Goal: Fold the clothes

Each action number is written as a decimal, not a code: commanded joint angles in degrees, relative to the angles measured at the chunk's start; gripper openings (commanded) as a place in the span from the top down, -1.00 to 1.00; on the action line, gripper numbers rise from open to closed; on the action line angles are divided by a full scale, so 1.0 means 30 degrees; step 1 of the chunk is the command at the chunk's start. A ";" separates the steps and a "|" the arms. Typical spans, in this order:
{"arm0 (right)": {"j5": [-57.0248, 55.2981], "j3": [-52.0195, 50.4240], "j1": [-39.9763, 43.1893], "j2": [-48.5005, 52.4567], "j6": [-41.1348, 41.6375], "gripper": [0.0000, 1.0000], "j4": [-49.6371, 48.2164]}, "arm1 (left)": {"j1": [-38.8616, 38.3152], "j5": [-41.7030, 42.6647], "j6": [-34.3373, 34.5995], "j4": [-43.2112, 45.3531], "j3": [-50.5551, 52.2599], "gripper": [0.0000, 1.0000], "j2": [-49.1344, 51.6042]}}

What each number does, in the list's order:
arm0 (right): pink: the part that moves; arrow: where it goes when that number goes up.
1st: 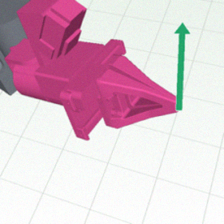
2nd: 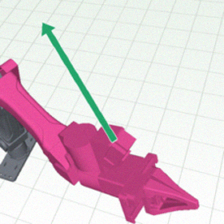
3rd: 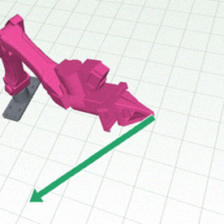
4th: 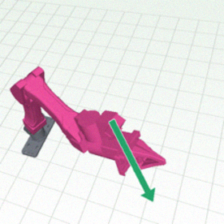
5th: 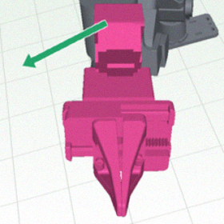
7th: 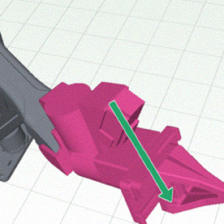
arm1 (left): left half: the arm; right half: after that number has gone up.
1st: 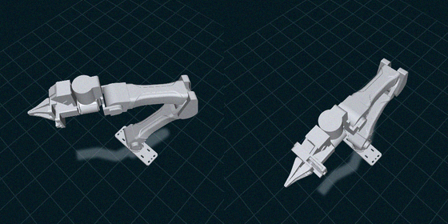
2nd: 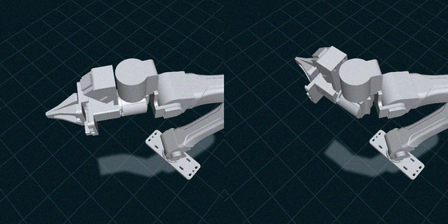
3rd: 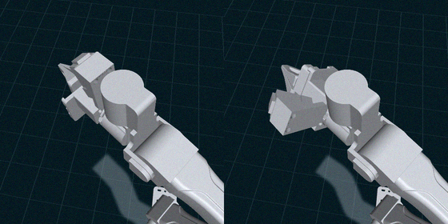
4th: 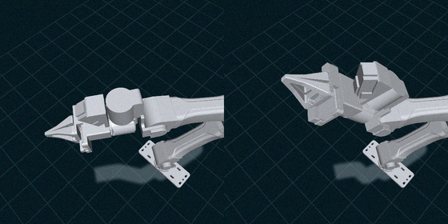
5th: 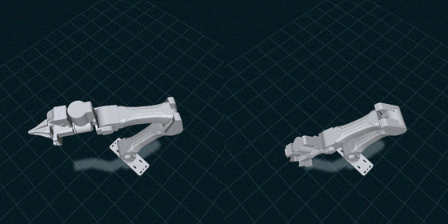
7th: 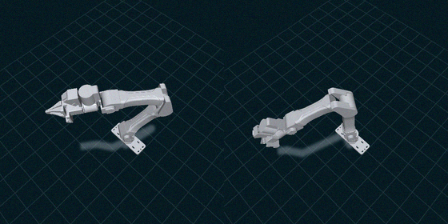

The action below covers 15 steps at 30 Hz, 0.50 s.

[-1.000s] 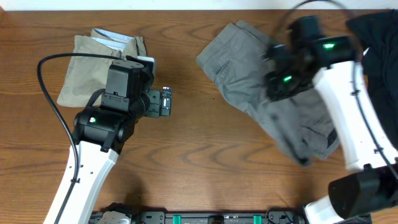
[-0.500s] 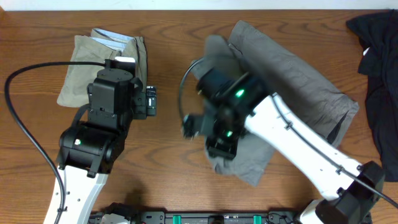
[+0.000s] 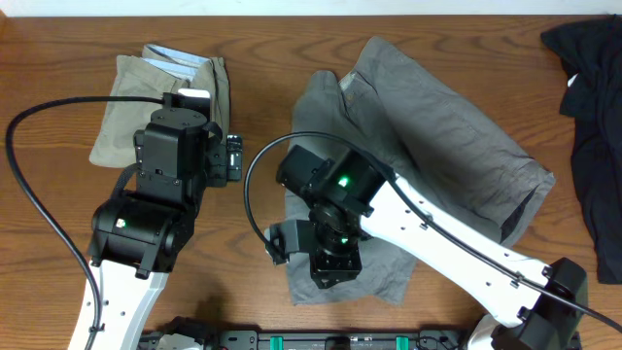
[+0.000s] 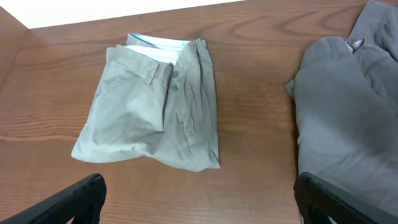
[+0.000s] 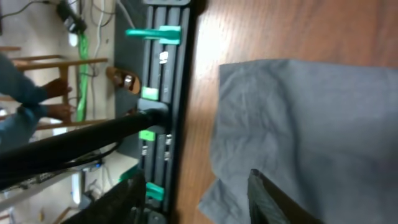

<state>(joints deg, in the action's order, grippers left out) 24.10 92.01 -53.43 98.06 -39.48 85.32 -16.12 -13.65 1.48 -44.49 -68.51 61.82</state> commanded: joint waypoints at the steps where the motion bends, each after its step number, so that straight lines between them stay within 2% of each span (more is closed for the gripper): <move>1: -0.0036 0.0036 0.1435 -0.0393 0.0874 -0.07 -0.1071 | 0.0138 0.0095 -0.0109 0.0066 -0.0459 -0.96 -0.0022; 4: -0.0036 0.0087 0.3424 -0.0809 0.3315 -0.11 -0.3206 | 0.0138 0.2208 -0.0117 0.0095 -0.0459 -0.96 0.0219; 10: -0.0102 0.0080 0.8779 -0.1188 1.0732 -0.15 -0.8102 | 0.0138 0.7555 -0.0124 0.0539 -0.0452 -0.96 0.2688; 13: -0.0102 0.0073 1.0841 -0.1013 1.2502 -0.14 -0.9406 | 0.0138 0.8699 -0.0124 0.1253 -0.0452 -0.96 0.4962; 15: -0.0095 0.0073 1.1992 -0.0918 1.2939 -0.21 -0.9894 | 0.0138 0.9202 -0.0131 0.2091 -0.0452 -0.96 0.6725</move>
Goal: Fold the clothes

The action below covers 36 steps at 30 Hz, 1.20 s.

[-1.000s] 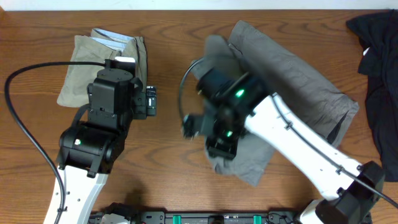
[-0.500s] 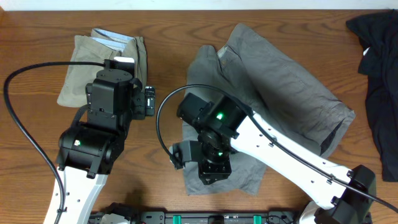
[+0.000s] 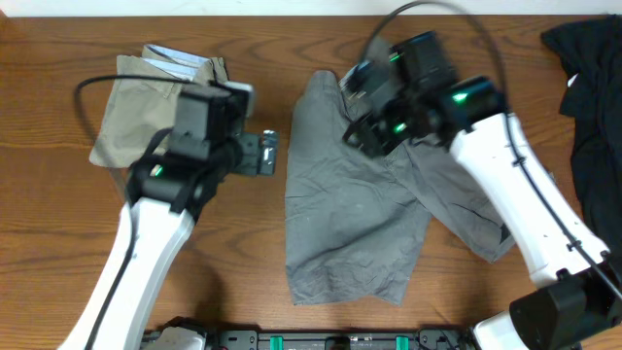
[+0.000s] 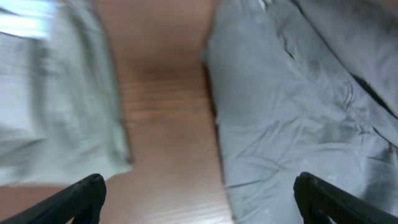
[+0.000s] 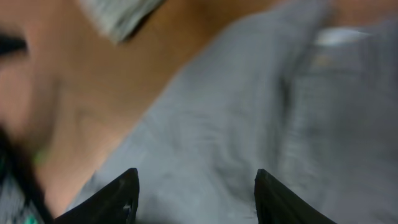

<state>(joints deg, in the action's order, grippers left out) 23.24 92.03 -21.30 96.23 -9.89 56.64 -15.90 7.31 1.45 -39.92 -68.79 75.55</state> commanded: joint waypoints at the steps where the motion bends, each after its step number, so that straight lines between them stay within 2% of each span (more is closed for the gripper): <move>1: 0.0189 0.0066 0.1683 -0.0219 0.3067 -0.22 -0.0466 | 0.0066 0.2302 -0.0197 0.1049 -0.0357 -0.96 0.3075; 5: 0.0175 0.0029 0.2914 -0.0160 0.3053 -0.31 -0.0474 | 0.0066 0.2769 -0.0627 0.2776 -0.0364 -0.96 0.6207; 10: -0.0845 0.0029 0.3825 -0.0160 0.3002 -0.35 -0.0605 | 0.0087 0.4707 -0.1064 0.4189 -0.0364 -0.96 0.9420; 16: -0.2565 0.0029 0.4561 -0.0160 0.3599 -0.36 -0.1326 | 0.0087 0.4838 -0.1071 0.4495 -0.0364 -0.96 1.1329; 19: -0.3344 0.0015 0.4743 -0.0015 0.4306 -0.36 -0.2164 | 0.0087 0.6011 -0.1137 0.4641 -0.0364 -0.99 1.1905; 21: -0.3934 0.0015 0.4816 0.0240 0.4736 -0.34 -0.2718 | 0.0080 0.7584 -0.1501 0.4699 -0.0364 -0.78 1.2116; 23: -0.4437 0.0015 0.4932 0.0627 0.5260 -0.29 -0.3133 | 0.0080 0.9449 -0.2084 0.4634 -0.0357 -0.42 1.2189; 26: -0.4765 0.0015 0.5209 0.1486 0.5945 -0.17 -0.3548 | 0.0109 0.9821 -0.2120 0.4182 -0.0364 0.49 1.2145; 27: -0.4758 0.0015 0.5340 0.1902 0.6084 -0.01 -0.3679 | 0.0197 0.9690 -0.2120 0.3818 -0.0364 0.76 1.2145; 28: -0.4758 0.0015 0.5450 0.2288 0.6113 0.12 -0.3781 | 0.0284 0.9573 -0.2106 0.3461 -0.0364 0.88 1.2138; 32: -0.4736 0.0015 0.5785 0.4386 0.6433 0.58 -0.4393 | 0.1086 0.7504 -0.0015 0.0976 -0.0364 0.88 1.2138; 36: -0.4357 0.0015 0.5756 0.6754 0.6419 0.78 -0.5282 | 0.2055 0.5333 0.1282 -0.2025 -0.0364 0.88 1.2109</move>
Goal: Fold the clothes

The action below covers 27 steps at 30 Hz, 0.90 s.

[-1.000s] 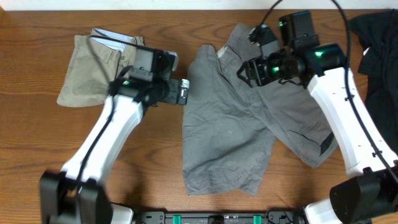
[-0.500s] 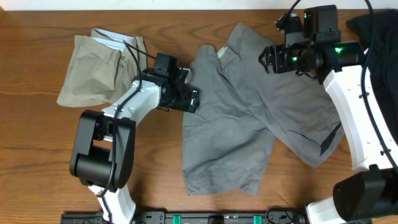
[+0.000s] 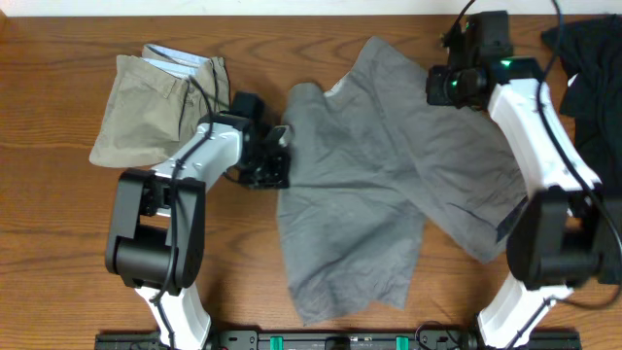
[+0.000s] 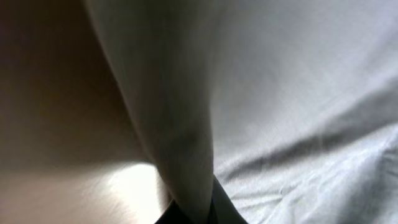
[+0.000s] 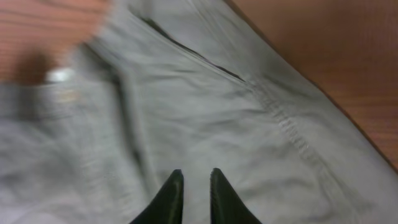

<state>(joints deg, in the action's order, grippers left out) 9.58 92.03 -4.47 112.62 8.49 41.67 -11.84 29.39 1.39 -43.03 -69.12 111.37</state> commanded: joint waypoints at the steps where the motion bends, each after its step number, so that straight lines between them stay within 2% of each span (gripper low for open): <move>1: 0.0510 0.0015 0.0124 0.1749 0.0262 0.81 -0.0568 | 0.0867 -0.2033 0.1297 -0.1464 -0.0255 0.88 0.0160; 9: 0.1224 0.0015 -0.0197 0.5151 0.0444 0.84 -0.2769 | 0.1137 -0.2018 0.1304 -0.2703 -0.0255 0.84 0.0160; 11: 0.0554 0.0015 -0.0189 0.5916 0.0896 0.83 -0.2914 | 0.1158 -0.2025 0.1311 -0.2710 -0.0255 0.68 0.0124; 15: -0.3002 0.0015 0.0087 0.7388 0.2477 0.85 -0.3111 | 0.1195 -0.2018 0.1377 -0.2761 -0.0255 0.21 -0.0291; 17: -0.3810 0.0015 0.0459 0.7854 0.2739 0.88 -0.3694 | 0.1195 -0.2025 0.1362 -0.2834 -0.0291 0.11 -0.0831; 20: -0.3891 0.0036 0.1239 0.8029 0.2747 0.88 -0.5107 | 0.1195 -0.2033 0.1348 -0.2820 -0.0495 -0.04 -0.2033; 25: -0.2696 0.0918 0.2521 0.8007 0.2659 0.84 -0.5676 | 0.1188 -0.2033 0.1129 -0.1188 -0.0561 -0.46 -0.4211; 27: -0.1005 0.1494 0.2929 0.8000 0.1399 0.78 -0.5588 | 0.1166 -0.2025 0.1122 0.0073 -0.0554 -0.52 -0.4714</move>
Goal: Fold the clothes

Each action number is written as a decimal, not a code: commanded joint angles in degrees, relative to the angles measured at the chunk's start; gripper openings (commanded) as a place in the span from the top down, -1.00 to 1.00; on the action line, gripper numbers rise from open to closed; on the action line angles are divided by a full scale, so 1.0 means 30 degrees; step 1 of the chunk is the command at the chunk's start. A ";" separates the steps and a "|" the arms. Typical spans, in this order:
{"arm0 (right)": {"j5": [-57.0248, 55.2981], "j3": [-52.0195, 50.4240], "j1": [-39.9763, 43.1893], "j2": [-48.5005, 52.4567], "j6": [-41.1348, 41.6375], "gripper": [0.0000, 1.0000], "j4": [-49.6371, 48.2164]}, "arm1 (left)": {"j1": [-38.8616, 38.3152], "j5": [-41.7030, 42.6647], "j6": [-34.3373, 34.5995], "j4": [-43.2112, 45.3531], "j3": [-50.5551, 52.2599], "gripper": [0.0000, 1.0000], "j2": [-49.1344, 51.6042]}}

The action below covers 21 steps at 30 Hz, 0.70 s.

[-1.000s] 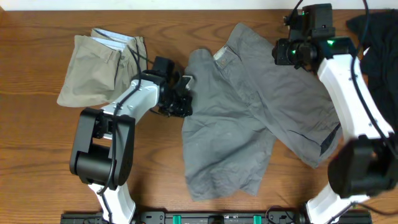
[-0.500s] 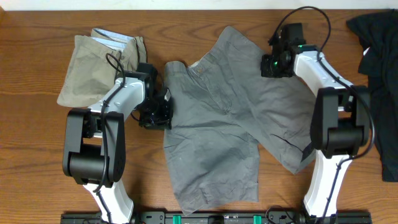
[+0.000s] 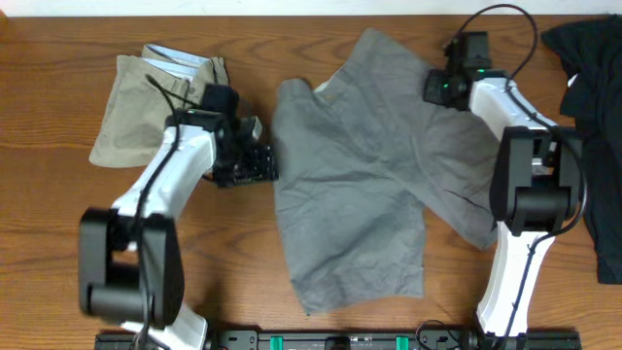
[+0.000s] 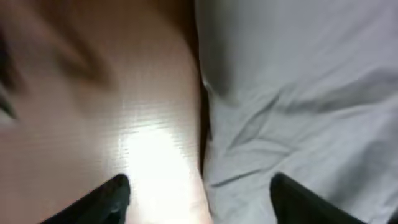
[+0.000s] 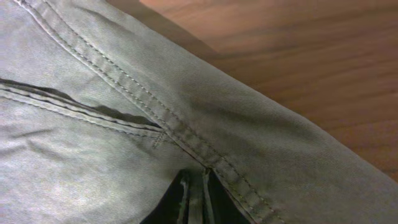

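Grey shorts (image 3: 360, 194) lie spread across the middle of the table, one leg toward the front and the other toward the right. My left gripper (image 3: 262, 160) is open beside their left edge. In the left wrist view its gripper (image 4: 199, 202) straddles the border between wood and grey fabric (image 4: 298, 93). My right gripper (image 3: 439, 89) is at the far right of the shorts. In the right wrist view that gripper (image 5: 196, 198) is shut on a stitched seam of the grey cloth (image 5: 124, 124).
Folded khaki shorts (image 3: 160, 97) lie at the far left, just behind the left arm. A black garment (image 3: 588, 117) is heaped along the right edge. Bare wooden table (image 3: 194, 262) shows in front of the left arm.
My left gripper was shut on the shorts' left edge and is now open, a little left of it. My right gripper stays shut on the far seam. The shorts lie slightly further left.
First both grippers were open near the front, with the shorts bunched beneath the right arm. Then both hovered open over the shorts' far part. Later each was shut on an edge with the shorts spread out. Now only the right one holds.
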<state>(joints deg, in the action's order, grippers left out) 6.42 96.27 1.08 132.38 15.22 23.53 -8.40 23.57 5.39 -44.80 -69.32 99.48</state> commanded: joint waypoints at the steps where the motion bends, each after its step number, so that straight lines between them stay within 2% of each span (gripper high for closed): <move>1: 0.1005 0.0423 0.1239 0.1370 -0.1552 0.72 0.0714 | -0.0015 -0.0095 -0.0226 0.1333 -0.0488 -0.52 -0.0852; 5: 0.3949 0.2149 0.1792 0.0641 -0.3468 0.55 0.3242 | -0.0197 -0.0087 -0.0787 0.4437 -0.0474 -0.52 -0.0452; 9: 0.6666 0.2637 0.1953 -0.1479 -0.4991 0.43 0.4991 | -0.0313 0.0233 -0.0787 0.7380 -0.0474 -0.54 0.0663; 15: 0.8852 0.2637 0.1486 -0.4546 -0.5034 0.33 0.6783 | -0.0313 0.2565 -0.0750 1.1344 -0.0474 -0.54 0.3191; 18: 0.8969 0.2637 0.0874 -0.5289 -0.5034 0.32 0.7759 | -0.0313 0.3927 -0.0459 1.2313 -0.0474 -0.54 0.4299; 19: 0.8969 0.2637 0.0568 -0.5442 -0.5027 0.32 0.8116 | -0.0313 0.4408 -0.0379 1.2502 -0.0474 -0.52 0.4670; 21: 0.8969 0.2637 -0.0029 -0.5523 -0.5027 0.32 0.8743 | -0.0313 0.5238 -0.0182 1.2641 -0.0474 -0.35 0.5282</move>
<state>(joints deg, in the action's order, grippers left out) 30.65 103.96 3.79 115.92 1.54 48.27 -9.23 32.93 4.69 -7.38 -70.24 113.10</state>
